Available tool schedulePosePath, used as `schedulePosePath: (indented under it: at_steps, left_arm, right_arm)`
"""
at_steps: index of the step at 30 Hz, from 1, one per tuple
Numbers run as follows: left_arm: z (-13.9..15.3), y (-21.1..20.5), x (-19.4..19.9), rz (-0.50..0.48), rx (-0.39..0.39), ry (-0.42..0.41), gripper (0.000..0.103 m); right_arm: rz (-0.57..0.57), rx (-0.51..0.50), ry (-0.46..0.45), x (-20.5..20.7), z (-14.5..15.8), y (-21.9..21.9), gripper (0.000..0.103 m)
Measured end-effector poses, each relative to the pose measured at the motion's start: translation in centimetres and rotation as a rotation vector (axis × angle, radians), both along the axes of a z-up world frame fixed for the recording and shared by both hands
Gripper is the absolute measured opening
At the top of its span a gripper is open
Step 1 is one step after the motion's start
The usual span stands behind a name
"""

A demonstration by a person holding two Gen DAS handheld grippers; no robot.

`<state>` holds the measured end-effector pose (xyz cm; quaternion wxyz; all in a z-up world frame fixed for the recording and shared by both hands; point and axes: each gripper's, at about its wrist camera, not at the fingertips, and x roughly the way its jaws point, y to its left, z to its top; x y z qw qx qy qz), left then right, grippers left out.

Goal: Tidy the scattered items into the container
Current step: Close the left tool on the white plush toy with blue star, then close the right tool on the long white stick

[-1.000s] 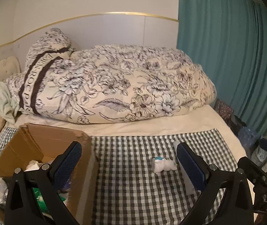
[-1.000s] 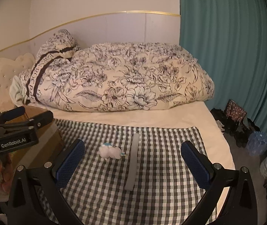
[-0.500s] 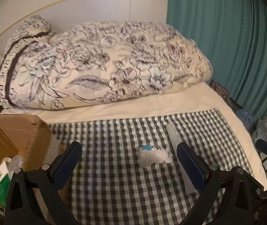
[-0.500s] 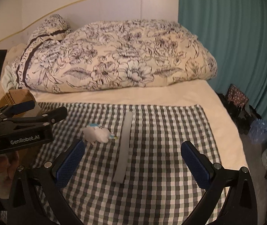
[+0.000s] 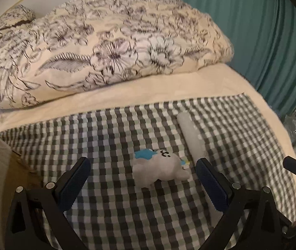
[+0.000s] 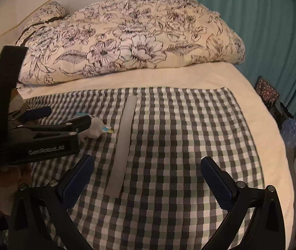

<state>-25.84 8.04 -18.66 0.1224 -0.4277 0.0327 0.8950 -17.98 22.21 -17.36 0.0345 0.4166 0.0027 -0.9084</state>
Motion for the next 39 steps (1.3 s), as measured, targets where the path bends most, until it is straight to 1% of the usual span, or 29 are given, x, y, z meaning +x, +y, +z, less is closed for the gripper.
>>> schedulePosePath:
  at_steps: [3, 7, 13, 15, 17, 18, 19, 25, 29, 32, 34, 35, 36, 38, 39]
  left_arm:
    - [-1.5, 0.1, -1.0, 0.007, -0.004, -0.031, 0.103]
    - [-3.1, 0.3, -1.9, -0.005, 0.017, -0.069, 0.103]
    - [-4.4, 0.9, -2.3, -0.03, -0.005, -0.084, 0.103]
    - [-4.6, 0.4, -2.3, -0.016, -0.002, -0.09, 0.097]
    - [-4.8, -0.2, -2.5, 0.005, -0.01, -0.112, 0.074]
    - [-4.8, -0.5, -2.5, 0.014, -0.015, -0.115, 0.07]
    - [-4.6, -0.8, -2.5, 0.018, -0.018, -0.116, 0.062]
    - [-4.4, -2.5, -2.0, 0.037, -0.043, -0.131, 0.062]
    - [-4.0, -3.6, -1.8, 0.065, -0.029, -0.132, 0.062]
    - [-3.4, -4.2, -1.4, 0.072, -0.026, -0.118, 0.062]
    - [-2.9, -4.4, -1.2, 0.075, -0.028, -0.107, 0.062]
    - [-2.7, -4.5, -1.2, 0.076, -0.027, -0.101, 0.062]
    - [-2.4, -4.4, -1.2, 0.077, -0.025, -0.095, 0.062]
    - [-1.9, -4.4, -1.0, 0.077, -0.022, -0.084, 0.062]
    - [-1.6, -4.5, -0.8, 0.077, -0.022, -0.078, 0.062]
  right_arm:
    - [0.02, -0.008, -0.022, -0.6, -1.1, -0.1, 0.099]
    - [0.045, -0.005, -0.046, -1.5, -2.3, -0.6, 0.096]
    - [0.061, -0.015, -0.073, -2.3, -3.2, -0.8, 0.092]
    - [0.07, -0.017, -0.078, -2.5, -3.3, -1.1, 0.092]
    - [0.08, -0.017, -0.084, -2.6, -3.4, -1.4, 0.092]
    - [0.085, -0.016, -0.086, -2.7, -3.5, -1.5, 0.092]
    - [0.09, -0.014, -0.088, -2.8, -3.6, -1.8, 0.092]
    - [0.082, -0.012, -0.089, -3.9, -4.2, -2.8, 0.092]
    - [0.086, -0.013, -0.09, -4.1, -4.9, -3.3, 0.092]
    - [0.075, 0.017, -0.1, -4.1, -5.6, -3.5, 0.09]
    - [0.061, 0.053, -0.095, -4.0, -5.7, -3.6, 0.074]
    - [0.05, 0.068, -0.091, -3.9, -5.6, -3.6, 0.055]
    - [0.041, 0.073, -0.089, -3.9, -5.5, -3.4, 0.046]
    - [0.038, 0.065, -0.094, -4.0, -5.4, -3.1, 0.026]
    - [0.043, 0.057, -0.097, -4.0, -5.3, -3.0, 0.018]
